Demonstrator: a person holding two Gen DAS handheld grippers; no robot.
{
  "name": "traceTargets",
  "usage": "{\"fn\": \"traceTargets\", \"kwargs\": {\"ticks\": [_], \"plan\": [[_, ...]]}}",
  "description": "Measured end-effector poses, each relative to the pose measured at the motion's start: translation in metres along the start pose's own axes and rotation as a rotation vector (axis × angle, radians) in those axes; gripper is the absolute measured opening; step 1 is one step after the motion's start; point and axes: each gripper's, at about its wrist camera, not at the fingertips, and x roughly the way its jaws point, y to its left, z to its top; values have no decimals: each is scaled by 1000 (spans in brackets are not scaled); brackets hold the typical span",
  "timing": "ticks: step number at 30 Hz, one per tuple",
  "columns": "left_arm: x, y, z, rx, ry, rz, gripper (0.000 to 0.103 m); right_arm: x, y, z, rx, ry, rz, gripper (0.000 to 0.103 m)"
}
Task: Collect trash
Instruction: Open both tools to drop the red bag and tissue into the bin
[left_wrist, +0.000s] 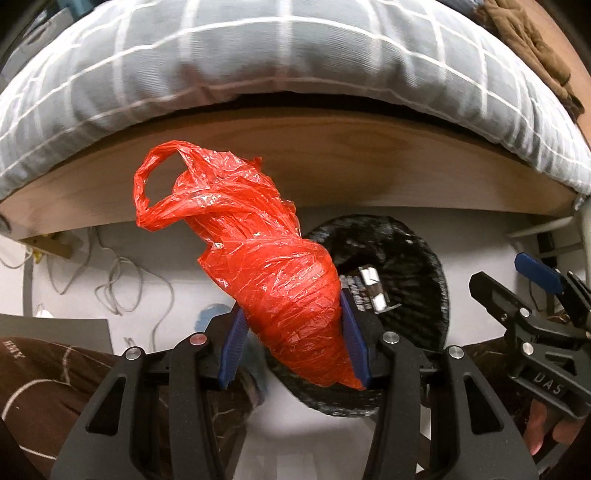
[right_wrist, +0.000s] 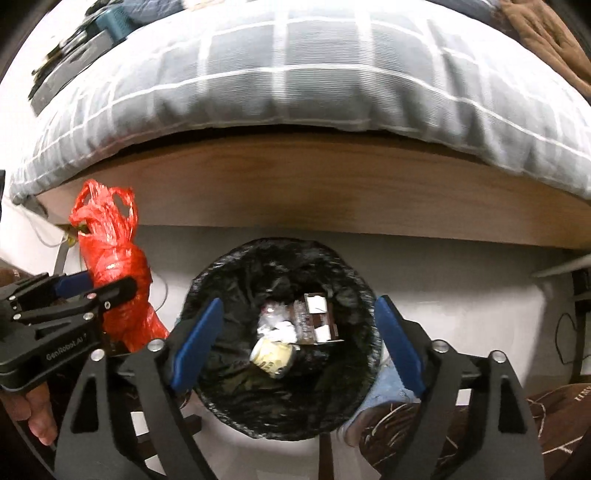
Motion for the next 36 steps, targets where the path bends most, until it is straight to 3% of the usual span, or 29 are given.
{"fn": "traceTargets", "kwargs": {"ticks": [6,16,22,26,28,32,36], "plan": [[7,-37,1,51,19,-50,47,-14,-41,-9,62,-35,-49,95],[17,-97,-7,158,50,-86,47,-29,-103,-29,171,-57,-146,95],[25,-106,-11,166,68,-93,49,-32,-114,-36,182,-60,-172,95],[25,-107,-12,186,47,-49,71,-32,-113,-36,179,-67,-177,95],[25,-105,-12,185,42,-45,75,-34,-112,-35,182,-77,-173,95],[21,-98,-10,164,29,-23,92,-36,-108,-32,178,-87,-167,95],[17,-92,-8,151,24,-14,97,-39,-102,-29,156,-102,-171,95]]}}
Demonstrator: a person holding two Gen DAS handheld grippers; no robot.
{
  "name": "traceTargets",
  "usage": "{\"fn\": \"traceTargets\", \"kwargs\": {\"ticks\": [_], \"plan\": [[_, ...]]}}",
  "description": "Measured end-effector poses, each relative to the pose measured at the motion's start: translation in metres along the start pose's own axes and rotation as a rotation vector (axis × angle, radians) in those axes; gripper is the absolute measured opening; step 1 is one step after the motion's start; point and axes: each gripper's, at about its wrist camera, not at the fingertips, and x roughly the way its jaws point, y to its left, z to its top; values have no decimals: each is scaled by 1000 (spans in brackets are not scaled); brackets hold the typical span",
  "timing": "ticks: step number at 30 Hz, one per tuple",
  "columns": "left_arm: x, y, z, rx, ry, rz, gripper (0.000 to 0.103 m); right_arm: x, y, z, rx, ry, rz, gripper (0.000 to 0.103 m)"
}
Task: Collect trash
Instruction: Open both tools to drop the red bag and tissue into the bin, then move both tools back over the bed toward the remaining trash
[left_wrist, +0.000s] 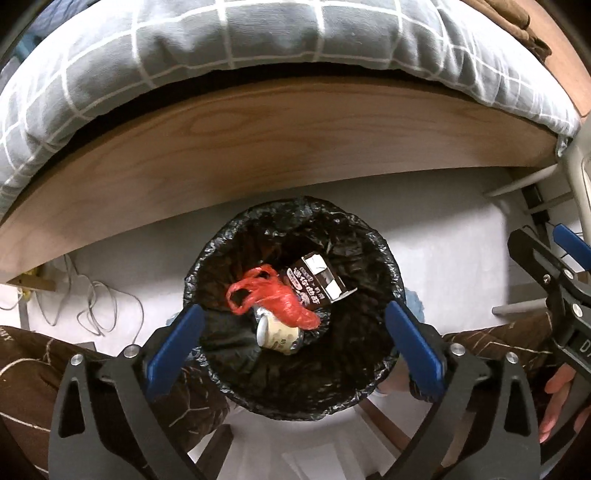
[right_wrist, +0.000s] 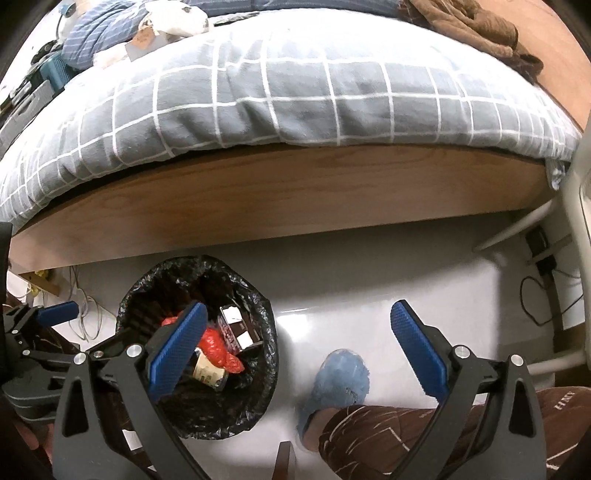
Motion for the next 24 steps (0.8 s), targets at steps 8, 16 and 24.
{"fn": "traceTargets", "kwargs": {"ticks": [8,16,24], "plan": [[-34,20,6,-63,-81,1,97,-21,14,14,-30,-56,25,95],[-83,33,15,-86,-195,-3,97,-56,19,35,-31,-134,37,95],[-120,49,33,-112,-269,4,97,-82,31,57,-61,-190,45,95]]}}
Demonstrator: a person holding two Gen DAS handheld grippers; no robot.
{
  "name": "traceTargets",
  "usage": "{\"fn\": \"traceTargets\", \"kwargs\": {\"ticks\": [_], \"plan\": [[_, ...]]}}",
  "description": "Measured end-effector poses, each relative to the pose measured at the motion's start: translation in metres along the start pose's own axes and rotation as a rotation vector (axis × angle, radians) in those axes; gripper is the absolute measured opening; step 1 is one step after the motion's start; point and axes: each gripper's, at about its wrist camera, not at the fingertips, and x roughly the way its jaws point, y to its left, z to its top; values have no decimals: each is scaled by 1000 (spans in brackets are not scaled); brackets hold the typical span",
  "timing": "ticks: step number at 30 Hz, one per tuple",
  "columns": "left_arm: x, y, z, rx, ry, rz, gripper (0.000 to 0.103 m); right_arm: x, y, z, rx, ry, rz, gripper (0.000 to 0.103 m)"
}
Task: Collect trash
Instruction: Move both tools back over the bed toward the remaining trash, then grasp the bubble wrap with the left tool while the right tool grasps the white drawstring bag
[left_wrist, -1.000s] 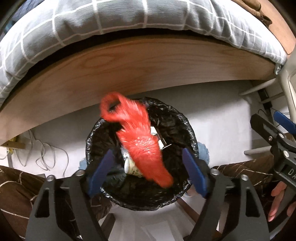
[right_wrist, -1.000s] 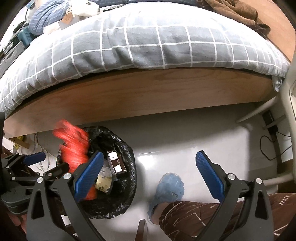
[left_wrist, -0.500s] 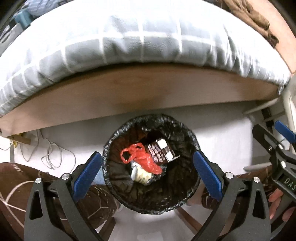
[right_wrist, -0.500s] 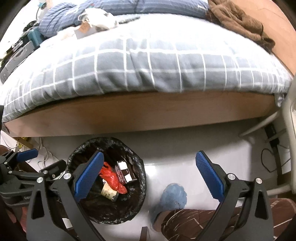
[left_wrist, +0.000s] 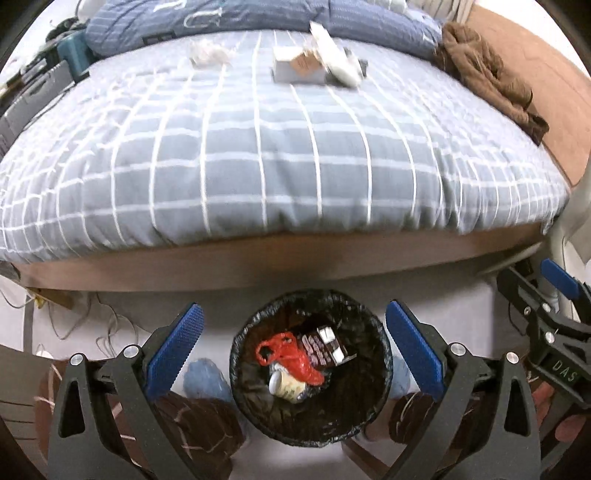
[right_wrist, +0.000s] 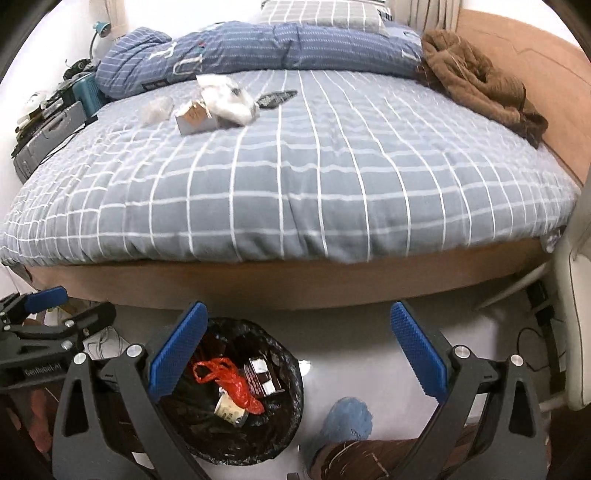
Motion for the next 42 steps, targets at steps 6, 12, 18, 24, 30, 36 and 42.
{"fn": "traceTargets", "kwargs": {"ticks": [6,12,18,24,30,36,42], "plan": [[-16,14,30,-18,-50,23,97,-8,9,30,-20,-40,9,95],[-23,34,70,-47,-85,55,97,-6,19,64,-50,-67,18,95],[-19,51,109,-70,-107,83,97,12,34,102,-88,-76,31,95],[2,69,153,-85,-130,112,97,39,48,140,-119,-90,40,95],[34,88,196,-109,-139,137,97,76,54,178,-100,-97,59,95],[73,107,249,-147,-163,148,97,116,59,213,-79,-103,65,95],[103,124,303,-191,-177,152,97,150,61,242,-31,-101,116,95]]}}
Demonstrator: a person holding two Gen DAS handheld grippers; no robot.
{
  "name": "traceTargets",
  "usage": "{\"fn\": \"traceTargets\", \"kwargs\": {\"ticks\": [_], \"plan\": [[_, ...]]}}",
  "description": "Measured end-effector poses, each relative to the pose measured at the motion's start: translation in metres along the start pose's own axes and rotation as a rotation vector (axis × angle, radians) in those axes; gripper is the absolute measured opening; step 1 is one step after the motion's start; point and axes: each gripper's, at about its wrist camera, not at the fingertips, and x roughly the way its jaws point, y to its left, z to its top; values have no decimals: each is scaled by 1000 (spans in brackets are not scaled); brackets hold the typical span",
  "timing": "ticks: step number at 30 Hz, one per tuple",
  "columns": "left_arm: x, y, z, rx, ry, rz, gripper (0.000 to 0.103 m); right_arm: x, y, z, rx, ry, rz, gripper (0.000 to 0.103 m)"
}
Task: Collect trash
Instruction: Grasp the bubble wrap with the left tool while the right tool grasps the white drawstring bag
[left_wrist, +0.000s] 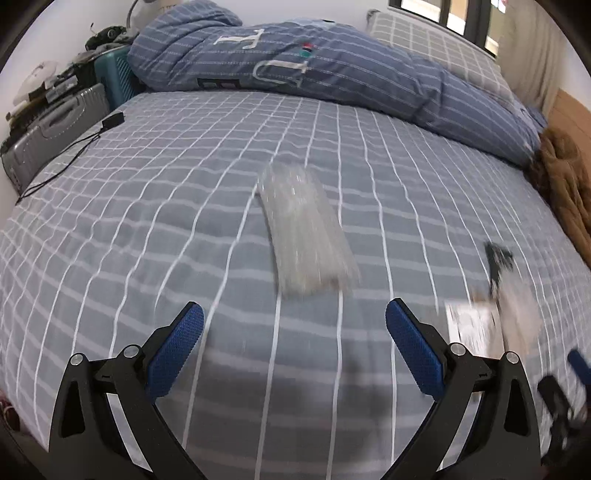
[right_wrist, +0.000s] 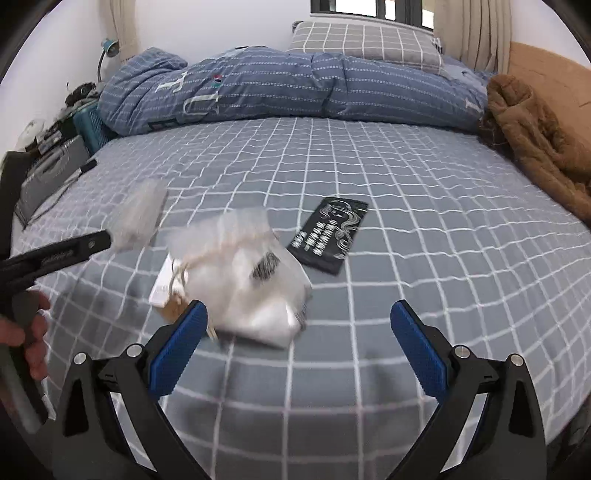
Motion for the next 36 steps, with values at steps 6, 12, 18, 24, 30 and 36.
{"fn": "traceTargets", "kwargs": {"ticks": [6,12,18,24,30,36], "plan": [[40,-2,36,-7,10,8,97,26,4,9,15,25,45,95],[68,-6,43,-22,37,-22,96,48,-3,7,74,69,121,95],[86,-11,38,-8,85,-30,80,57,-11,4,118,101,168,84],[88,-15,35,18,90,-25,57,55,-10,5,109,104,195,69],[86,-17,33,43,84,-24,39,54,-15,5,125,106,186,43],[84,-19,33,67,73,-7,33,53,-12,5,105,91,182,31]]}}
